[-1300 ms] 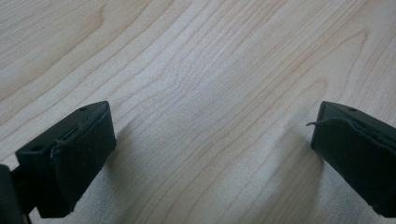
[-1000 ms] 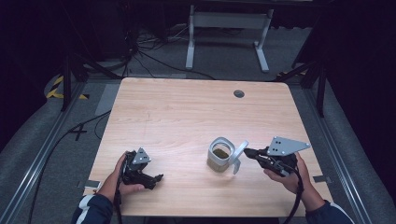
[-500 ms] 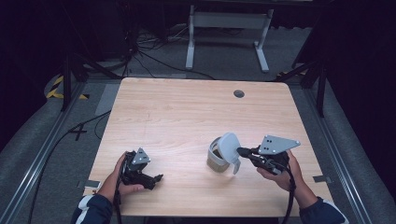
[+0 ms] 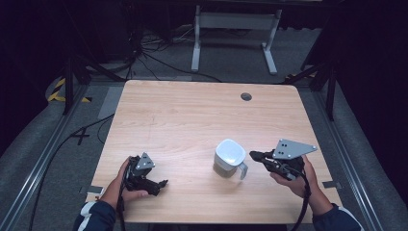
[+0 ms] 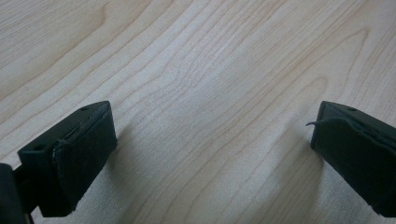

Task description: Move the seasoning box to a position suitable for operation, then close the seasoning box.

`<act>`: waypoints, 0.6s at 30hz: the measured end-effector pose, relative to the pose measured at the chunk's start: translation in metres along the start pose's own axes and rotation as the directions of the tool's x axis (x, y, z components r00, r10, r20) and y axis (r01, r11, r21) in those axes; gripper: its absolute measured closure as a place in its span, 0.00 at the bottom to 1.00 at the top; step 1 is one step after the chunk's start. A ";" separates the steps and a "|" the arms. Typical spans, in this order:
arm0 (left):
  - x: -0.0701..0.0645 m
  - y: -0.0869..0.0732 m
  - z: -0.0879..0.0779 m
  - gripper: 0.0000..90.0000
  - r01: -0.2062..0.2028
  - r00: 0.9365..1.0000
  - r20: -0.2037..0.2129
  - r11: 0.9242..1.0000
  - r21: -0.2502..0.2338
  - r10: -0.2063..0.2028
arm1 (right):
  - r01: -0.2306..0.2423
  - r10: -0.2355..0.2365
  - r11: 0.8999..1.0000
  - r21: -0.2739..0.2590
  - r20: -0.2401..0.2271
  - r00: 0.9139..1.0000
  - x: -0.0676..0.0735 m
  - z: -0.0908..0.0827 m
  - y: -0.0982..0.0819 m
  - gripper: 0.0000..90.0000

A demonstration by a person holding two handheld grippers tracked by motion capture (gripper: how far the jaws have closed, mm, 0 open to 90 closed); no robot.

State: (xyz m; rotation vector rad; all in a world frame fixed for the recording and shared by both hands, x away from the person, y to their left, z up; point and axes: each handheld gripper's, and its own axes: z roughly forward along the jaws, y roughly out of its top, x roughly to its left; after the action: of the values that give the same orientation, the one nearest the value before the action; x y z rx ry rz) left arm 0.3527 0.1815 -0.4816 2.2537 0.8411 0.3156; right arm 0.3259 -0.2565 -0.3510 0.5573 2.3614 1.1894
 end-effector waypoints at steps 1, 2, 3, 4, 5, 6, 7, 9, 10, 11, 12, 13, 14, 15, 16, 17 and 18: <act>0.000 0.000 0.000 0.01 0.002 1.000 0.001 1.000 0.000 -0.002 | 0.000 0.000 1.000 0.003 0.004 1.000 0.000 -0.002 -0.001 0.97; 0.000 0.000 0.000 0.01 0.005 1.000 0.003 1.000 0.000 -0.005 | 0.005 -0.005 1.000 0.004 0.011 1.000 -0.001 -0.003 -0.002 0.95; 0.001 0.000 0.000 0.00 -0.004 1.000 0.006 1.000 0.002 0.004 | 0.000 0.000 1.000 0.006 0.011 1.000 -0.002 -0.005 -0.003 0.94; 0.001 0.000 0.000 0.00 -0.007 1.000 0.009 1.000 0.000 0.007 | 0.004 -0.004 1.000 0.007 0.011 1.000 -0.002 -0.005 -0.004 0.94; 0.001 0.000 0.001 0.00 -0.008 1.000 0.010 1.000 0.000 0.008 | 0.005 -0.005 1.000 0.012 0.015 1.000 -0.003 -0.008 -0.006 0.93; 0.001 0.000 0.001 0.00 -0.005 1.000 0.009 1.000 -0.001 0.005 | -0.001 0.000 1.000 0.014 0.019 1.000 -0.003 -0.010 -0.009 0.92; 0.001 0.000 0.001 0.00 -0.005 1.000 0.009 1.000 -0.001 0.005 | -0.001 0.000 1.000 0.014 0.019 1.000 -0.003 -0.010 -0.009 0.92; 0.001 0.000 0.001 0.00 -0.005 1.000 0.010 1.000 -0.001 0.005 | -0.002 0.001 1.000 0.024 0.031 1.000 -0.005 -0.017 -0.016 0.90; 0.001 0.001 0.001 0.00 -0.006 1.000 0.010 1.000 -0.001 0.006 | -0.001 0.000 1.000 0.025 0.037 0.999 -0.005 -0.019 -0.018 0.88; 0.001 0.001 0.001 0.00 -0.007 1.000 0.011 1.000 -0.001 0.007 | -0.003 0.002 1.000 0.028 0.044 0.999 -0.006 -0.022 -0.021 0.87; 0.001 0.001 0.001 0.00 -0.004 1.000 0.012 1.000 0.000 0.004 | -0.006 0.004 0.999 0.035 0.056 0.998 -0.007 -0.025 -0.025 0.87; 0.001 0.001 0.001 0.00 -0.005 1.000 0.013 1.000 -0.002 0.005 | -0.010 0.008 0.999 0.037 0.059 0.998 -0.008 -0.028 -0.028 0.86; 0.002 0.001 0.001 0.00 -0.007 1.000 0.013 1.000 0.000 0.007 | -0.012 0.009 0.999 0.036 0.064 0.998 -0.010 -0.031 -0.032 0.85; 0.002 0.001 0.002 0.00 -0.007 1.000 0.015 1.000 -0.002 0.007 | -0.017 0.014 0.999 0.039 0.073 0.997 -0.011 -0.033 -0.037 0.82; 0.002 0.001 0.002 0.00 -0.007 1.000 0.015 1.000 -0.003 0.007 | -0.019 0.016 0.999 0.039 0.081 0.997 -0.011 -0.036 -0.042 0.81; 0.002 0.001 0.002 0.00 -0.007 1.000 0.015 1.000 -0.002 0.007 | -0.021 0.018 0.999 0.040 0.081 0.997 -0.012 -0.039 -0.047 0.79; 0.002 0.001 0.002 0.00 -0.007 1.000 0.015 1.000 -0.003 0.007 | -0.020 0.016 0.999 0.044 0.088 0.996 -0.013 -0.042 -0.054 0.77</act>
State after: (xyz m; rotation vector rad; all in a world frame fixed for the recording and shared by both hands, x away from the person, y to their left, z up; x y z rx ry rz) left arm 0.3554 0.1809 -0.4819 2.2546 0.8247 0.3027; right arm 0.3049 -0.3204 -0.3704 0.6341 2.3187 1.0990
